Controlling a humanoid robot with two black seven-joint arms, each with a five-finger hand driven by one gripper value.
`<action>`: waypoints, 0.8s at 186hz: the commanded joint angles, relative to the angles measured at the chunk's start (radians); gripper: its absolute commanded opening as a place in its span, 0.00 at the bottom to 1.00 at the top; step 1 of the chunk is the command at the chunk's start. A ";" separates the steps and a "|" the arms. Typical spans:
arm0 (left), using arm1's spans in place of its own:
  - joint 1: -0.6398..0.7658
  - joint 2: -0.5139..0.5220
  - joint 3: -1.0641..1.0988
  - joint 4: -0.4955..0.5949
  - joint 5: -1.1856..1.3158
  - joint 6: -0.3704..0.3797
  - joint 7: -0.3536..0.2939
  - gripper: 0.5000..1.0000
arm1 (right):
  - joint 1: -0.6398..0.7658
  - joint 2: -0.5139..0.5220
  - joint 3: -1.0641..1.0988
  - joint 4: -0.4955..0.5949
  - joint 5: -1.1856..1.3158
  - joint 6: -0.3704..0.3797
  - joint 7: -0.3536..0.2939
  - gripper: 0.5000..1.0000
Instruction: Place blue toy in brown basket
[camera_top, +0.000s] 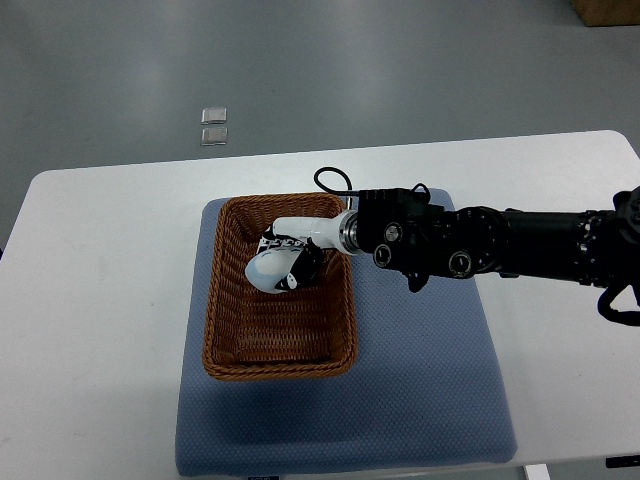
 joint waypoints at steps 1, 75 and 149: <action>0.000 0.000 0.000 0.000 0.000 0.000 0.000 1.00 | 0.006 0.000 0.004 0.001 0.009 0.003 0.001 0.67; 0.000 0.000 0.000 0.000 -0.002 0.001 0.000 1.00 | 0.060 0.000 0.019 0.011 0.017 0.046 0.010 0.79; 0.000 0.000 0.000 0.000 0.000 0.000 0.000 1.00 | 0.083 -0.143 0.226 0.022 0.018 0.047 0.052 0.79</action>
